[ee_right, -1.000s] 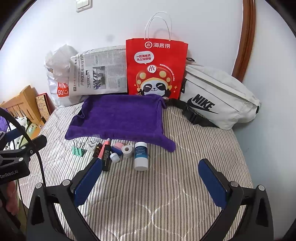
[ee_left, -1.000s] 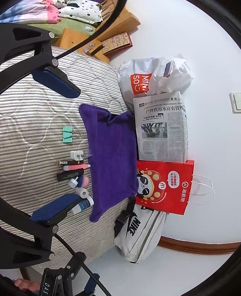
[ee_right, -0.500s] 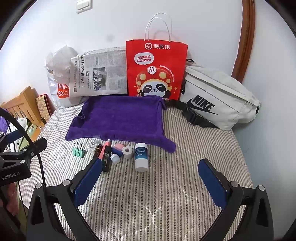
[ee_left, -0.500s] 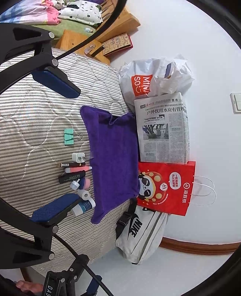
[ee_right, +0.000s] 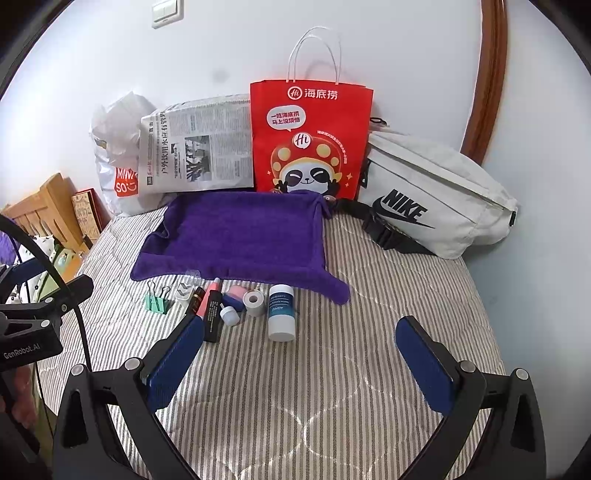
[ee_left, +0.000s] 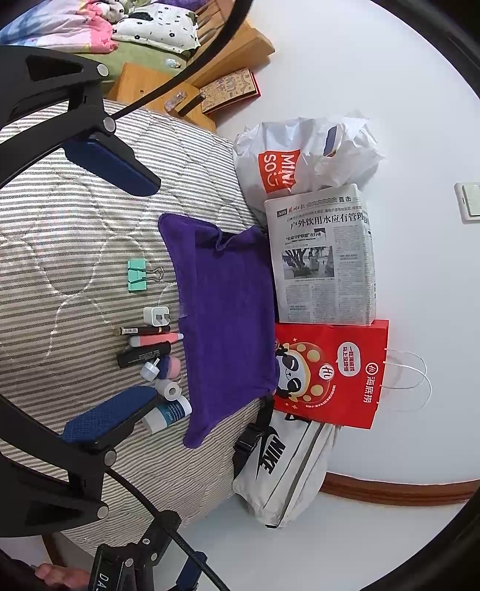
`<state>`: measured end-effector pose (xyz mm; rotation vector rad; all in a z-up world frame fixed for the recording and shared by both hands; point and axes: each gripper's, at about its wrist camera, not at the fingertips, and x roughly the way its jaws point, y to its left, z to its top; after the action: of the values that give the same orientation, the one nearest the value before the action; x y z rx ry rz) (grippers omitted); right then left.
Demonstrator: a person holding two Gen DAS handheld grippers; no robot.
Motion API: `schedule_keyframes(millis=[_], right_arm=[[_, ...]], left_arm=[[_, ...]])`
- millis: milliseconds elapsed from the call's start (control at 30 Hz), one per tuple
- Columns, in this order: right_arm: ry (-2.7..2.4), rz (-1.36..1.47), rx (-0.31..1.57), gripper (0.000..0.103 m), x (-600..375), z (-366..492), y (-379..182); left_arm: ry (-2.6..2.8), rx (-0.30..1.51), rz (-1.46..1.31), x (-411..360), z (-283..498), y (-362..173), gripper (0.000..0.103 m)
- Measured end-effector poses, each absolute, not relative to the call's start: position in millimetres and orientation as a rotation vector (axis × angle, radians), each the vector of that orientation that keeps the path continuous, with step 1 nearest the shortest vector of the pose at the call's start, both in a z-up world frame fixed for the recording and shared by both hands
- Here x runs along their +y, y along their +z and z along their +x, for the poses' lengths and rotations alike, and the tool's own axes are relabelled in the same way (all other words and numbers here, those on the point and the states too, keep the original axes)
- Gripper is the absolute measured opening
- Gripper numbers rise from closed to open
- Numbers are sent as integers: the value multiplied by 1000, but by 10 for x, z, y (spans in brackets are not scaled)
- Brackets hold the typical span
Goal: Organize rigid objects
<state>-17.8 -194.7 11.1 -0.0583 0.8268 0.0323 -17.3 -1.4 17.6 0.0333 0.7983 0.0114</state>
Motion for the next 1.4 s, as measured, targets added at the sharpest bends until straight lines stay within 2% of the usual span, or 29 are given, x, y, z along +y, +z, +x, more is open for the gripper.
schedule_keyframes(millis=[967,1400], right_arm=[[33,-56,826,102,-1944,-182,93],[40,-44,840,102,-1989,-103,5]], left_arm=[[19,807,53,-25,-171,133,103],[-6,864,23,55,0,-75,103]])
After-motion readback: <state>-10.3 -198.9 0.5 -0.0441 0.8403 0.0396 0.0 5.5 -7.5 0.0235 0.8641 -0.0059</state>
